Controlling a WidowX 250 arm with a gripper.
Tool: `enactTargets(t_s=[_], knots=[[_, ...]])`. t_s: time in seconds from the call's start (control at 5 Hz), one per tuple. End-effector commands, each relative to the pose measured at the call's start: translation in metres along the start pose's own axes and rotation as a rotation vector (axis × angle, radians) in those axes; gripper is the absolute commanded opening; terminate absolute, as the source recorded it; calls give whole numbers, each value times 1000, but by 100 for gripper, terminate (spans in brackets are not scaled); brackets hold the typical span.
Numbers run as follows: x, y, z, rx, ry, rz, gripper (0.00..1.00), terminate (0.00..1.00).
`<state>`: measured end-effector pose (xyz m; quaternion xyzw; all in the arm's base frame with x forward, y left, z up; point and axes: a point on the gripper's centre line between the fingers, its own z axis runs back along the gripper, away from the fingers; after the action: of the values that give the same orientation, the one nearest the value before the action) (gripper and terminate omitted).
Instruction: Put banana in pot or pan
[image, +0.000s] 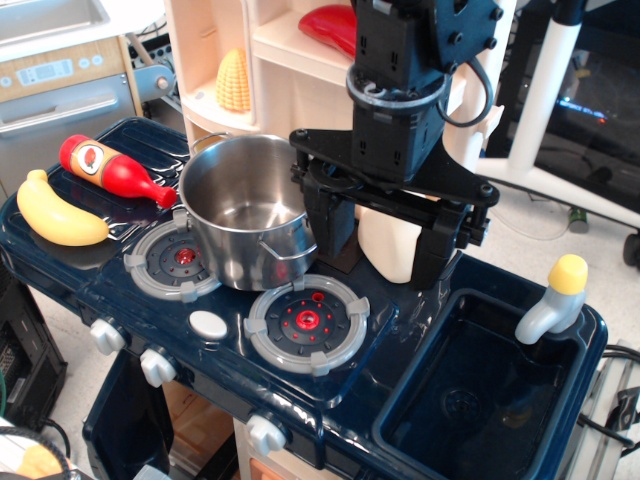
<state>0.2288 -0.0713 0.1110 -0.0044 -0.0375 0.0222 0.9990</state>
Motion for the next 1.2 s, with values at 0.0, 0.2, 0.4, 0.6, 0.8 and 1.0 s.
enactTargets(t_s=[0.0, 0.2, 0.4, 0.6, 0.8, 1.0], knots=[[0, 0, 0, 0, 0, 0, 100, 0], [-12, 31, 13, 71, -2, 17, 100, 0], [-21, 73, 30, 34, 35, -106, 100, 0], [-29, 117, 42, 7, 79, -261, 100, 0], [-35, 149, 42, 148, 122, -448, 100, 0], [-38, 167, 51, 75, 92, -679, 100, 0]])
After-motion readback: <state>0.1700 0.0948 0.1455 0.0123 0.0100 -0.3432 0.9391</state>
